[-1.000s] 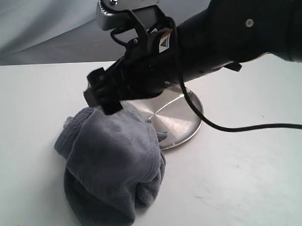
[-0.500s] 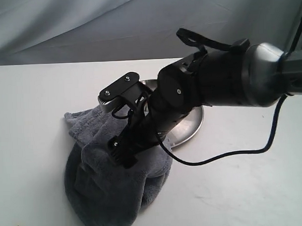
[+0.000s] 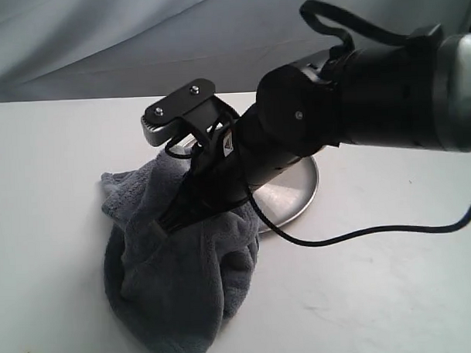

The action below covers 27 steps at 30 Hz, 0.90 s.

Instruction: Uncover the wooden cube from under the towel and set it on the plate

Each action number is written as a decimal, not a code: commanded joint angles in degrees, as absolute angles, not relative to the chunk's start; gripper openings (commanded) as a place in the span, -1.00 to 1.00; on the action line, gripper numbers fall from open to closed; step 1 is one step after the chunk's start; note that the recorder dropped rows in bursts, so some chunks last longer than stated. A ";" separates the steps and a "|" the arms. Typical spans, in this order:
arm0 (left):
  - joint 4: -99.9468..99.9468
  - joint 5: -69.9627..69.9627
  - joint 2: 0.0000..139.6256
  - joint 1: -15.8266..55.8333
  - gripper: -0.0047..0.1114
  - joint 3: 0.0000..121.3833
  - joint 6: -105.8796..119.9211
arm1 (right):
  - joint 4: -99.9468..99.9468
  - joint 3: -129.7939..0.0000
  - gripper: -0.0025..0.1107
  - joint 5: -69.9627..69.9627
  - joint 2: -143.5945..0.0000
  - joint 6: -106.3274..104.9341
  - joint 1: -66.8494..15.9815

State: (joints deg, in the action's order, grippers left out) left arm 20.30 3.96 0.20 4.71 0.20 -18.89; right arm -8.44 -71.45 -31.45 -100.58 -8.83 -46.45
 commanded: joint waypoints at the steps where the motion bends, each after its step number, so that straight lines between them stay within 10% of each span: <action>1: 20.26 4.49 0.00 4.59 -0.92 0.00 -19.18 | -8.59 -71.44 -0.96 -30.87 -96.85 -8.95 -49.28; 27: 20.26 4.49 0.00 4.59 -0.92 0.00 -19.18 | -14.24 -71.44 -0.96 -13.63 -89.53 -9.06 -63.06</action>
State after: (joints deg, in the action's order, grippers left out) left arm 20.30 3.96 0.20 4.71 0.20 -18.89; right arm -13.39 -71.45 -17.68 -90.07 -8.83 -61.29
